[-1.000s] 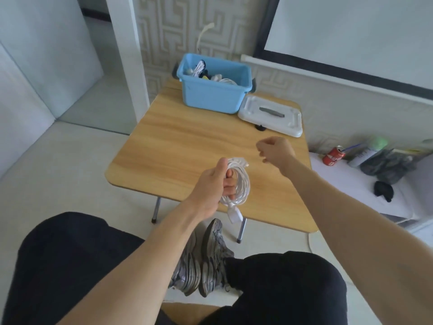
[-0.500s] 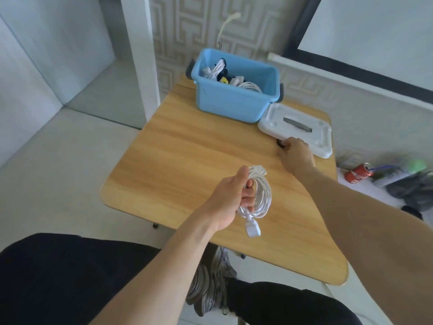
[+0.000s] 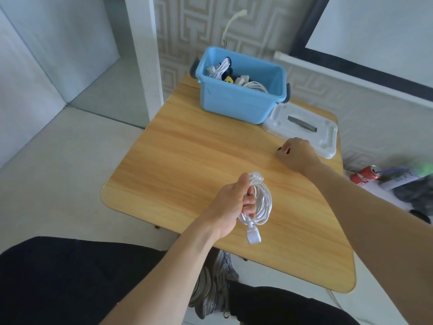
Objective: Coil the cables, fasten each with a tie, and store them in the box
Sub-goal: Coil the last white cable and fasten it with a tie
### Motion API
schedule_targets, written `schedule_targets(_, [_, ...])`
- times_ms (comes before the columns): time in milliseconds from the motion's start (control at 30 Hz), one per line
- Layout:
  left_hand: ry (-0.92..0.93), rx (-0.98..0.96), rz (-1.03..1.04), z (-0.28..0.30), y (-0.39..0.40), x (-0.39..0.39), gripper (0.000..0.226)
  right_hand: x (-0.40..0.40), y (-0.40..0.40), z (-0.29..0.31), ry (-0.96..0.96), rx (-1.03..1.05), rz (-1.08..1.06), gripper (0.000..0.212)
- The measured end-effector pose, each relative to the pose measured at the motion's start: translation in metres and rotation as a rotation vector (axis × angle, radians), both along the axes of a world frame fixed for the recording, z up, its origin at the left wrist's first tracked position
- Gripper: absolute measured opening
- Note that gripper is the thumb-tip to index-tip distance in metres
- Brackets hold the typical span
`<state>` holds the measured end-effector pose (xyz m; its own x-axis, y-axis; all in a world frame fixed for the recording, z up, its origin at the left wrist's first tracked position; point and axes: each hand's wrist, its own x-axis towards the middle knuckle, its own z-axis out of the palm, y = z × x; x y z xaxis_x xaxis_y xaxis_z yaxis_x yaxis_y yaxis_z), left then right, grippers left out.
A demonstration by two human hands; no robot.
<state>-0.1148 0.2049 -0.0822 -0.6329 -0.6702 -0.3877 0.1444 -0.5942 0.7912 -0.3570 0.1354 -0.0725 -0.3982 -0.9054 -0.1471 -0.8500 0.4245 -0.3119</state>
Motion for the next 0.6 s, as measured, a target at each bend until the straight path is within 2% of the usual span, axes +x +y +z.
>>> schedule_targets(100, [0.026, 0.002, 0.053, 0.002, 0.002, 0.006, 0.043, 0.02, 0.021, 0.013, -0.248, -0.121, -0.095, 0.009])
schedule_targets(233, [0.087, 0.072, 0.117, 0.008, 0.011, 0.019, 0.044, 0.063, 0.068, 0.032, -0.753, -0.209, -0.143, 0.013])
schedule_targets(367, [0.17, 0.095, 0.127, 0.013, 0.039, 0.035, 0.047, 0.102, 0.12, 0.049, -0.787, -0.193, 0.027, 0.024])
schedule_targets(467, [0.158, 0.046, 0.152, 0.004, 0.064, 0.049, 0.053, 0.123, 0.152, 0.052, -0.771, -0.27, 0.023, 0.02])
schedule_targets(600, [0.065, -0.031, 0.149, 0.001, 0.089, 0.062, 0.061, 0.149, 0.191, 0.047, -0.677, -0.264, 0.009, 0.018])
